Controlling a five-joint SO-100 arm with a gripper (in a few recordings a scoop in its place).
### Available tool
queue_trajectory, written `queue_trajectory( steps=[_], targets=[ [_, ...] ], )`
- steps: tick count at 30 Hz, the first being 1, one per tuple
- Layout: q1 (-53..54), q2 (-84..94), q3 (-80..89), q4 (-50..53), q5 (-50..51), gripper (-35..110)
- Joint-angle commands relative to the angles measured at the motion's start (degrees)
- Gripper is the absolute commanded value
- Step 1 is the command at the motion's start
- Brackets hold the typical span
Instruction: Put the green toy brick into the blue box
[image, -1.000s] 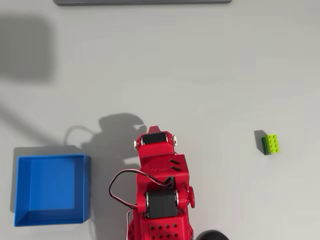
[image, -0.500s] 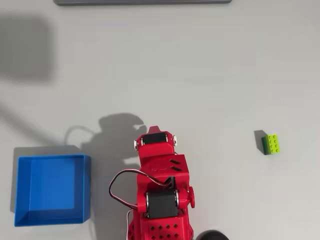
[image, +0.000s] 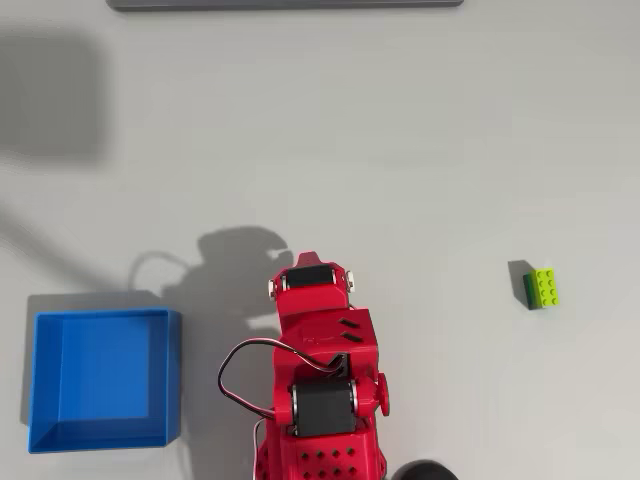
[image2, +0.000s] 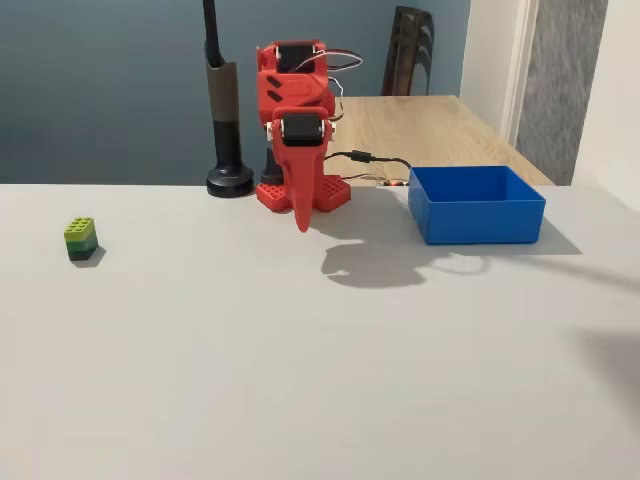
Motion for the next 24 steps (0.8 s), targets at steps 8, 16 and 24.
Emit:
queue_trajectory(
  steps=[8, 16, 24],
  targets=[
    [0.44, -0.18, -2.55, -0.70, 0.79, 0],
    [0.79, -0.62, -10.72, 2.72, 2.46, 0],
    [1.85, -10.11, -21.88, 5.19, 5.63, 0]
  ],
)
